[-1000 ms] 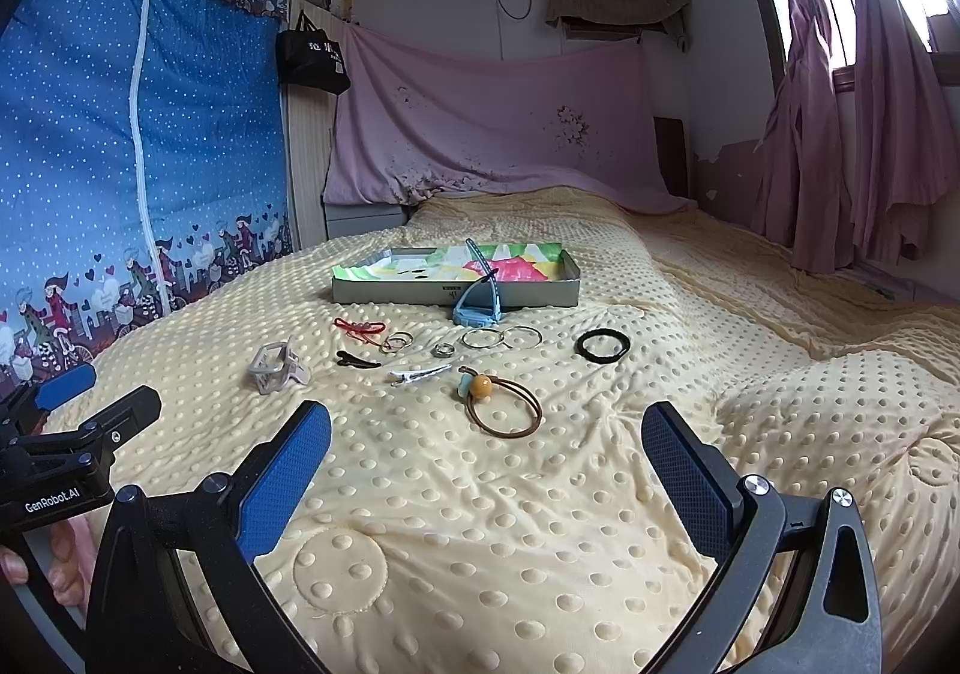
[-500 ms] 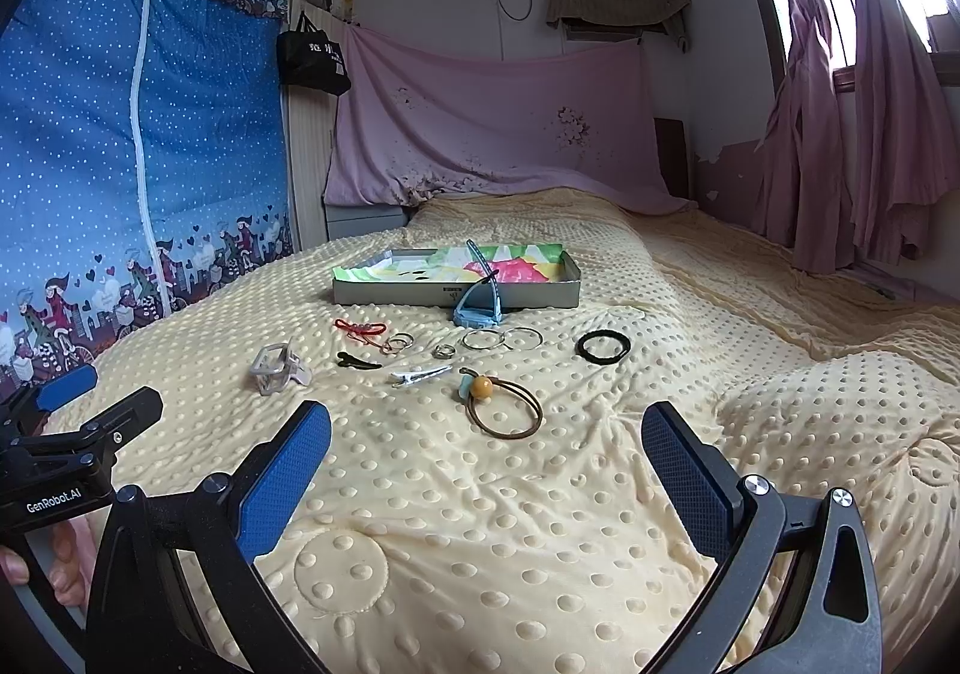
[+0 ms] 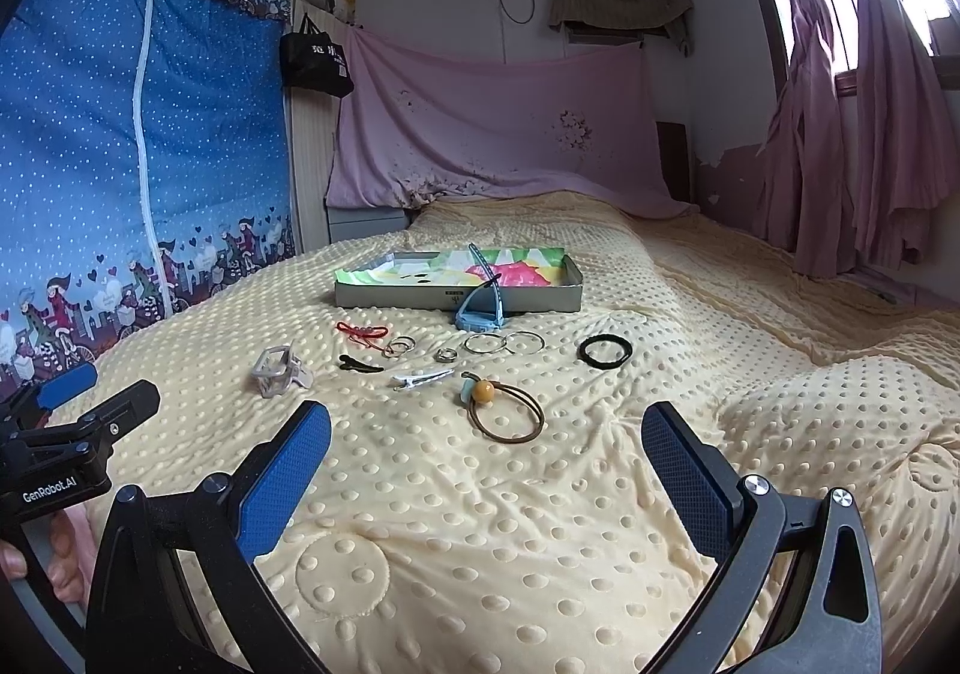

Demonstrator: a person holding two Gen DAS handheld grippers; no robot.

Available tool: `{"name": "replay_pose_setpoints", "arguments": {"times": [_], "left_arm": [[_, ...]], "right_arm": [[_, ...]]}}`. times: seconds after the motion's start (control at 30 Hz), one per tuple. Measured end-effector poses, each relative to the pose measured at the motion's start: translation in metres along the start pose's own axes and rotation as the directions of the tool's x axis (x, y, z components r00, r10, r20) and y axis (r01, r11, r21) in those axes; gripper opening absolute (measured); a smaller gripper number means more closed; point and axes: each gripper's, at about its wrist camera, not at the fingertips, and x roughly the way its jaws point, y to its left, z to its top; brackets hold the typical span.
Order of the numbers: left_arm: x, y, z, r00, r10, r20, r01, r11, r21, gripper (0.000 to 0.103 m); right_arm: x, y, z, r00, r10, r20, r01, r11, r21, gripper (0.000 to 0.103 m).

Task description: Organize jewelry

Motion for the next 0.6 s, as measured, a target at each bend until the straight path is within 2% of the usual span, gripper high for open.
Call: {"name": "replay_pose_setpoints", "arguments": {"times": [0.3,0.6], "left_arm": [[0.019,-0.005,0.011,1.0,0.012,-0.006,-0.012,1.0,0.009,0.103],[0.038,-0.005,0.03,1.0,0.027,0.012,-0.027,1.0,0.014,0.103]], "right_arm": [[0.02,-0.008,0.009,0.999,0.017,-0.045,-0.015,0.999,0.032,0.102],[0.043,-0.016,0.023,0.999,0.009,-0.051,-0.006,0.998,0.06,0.102]]}}
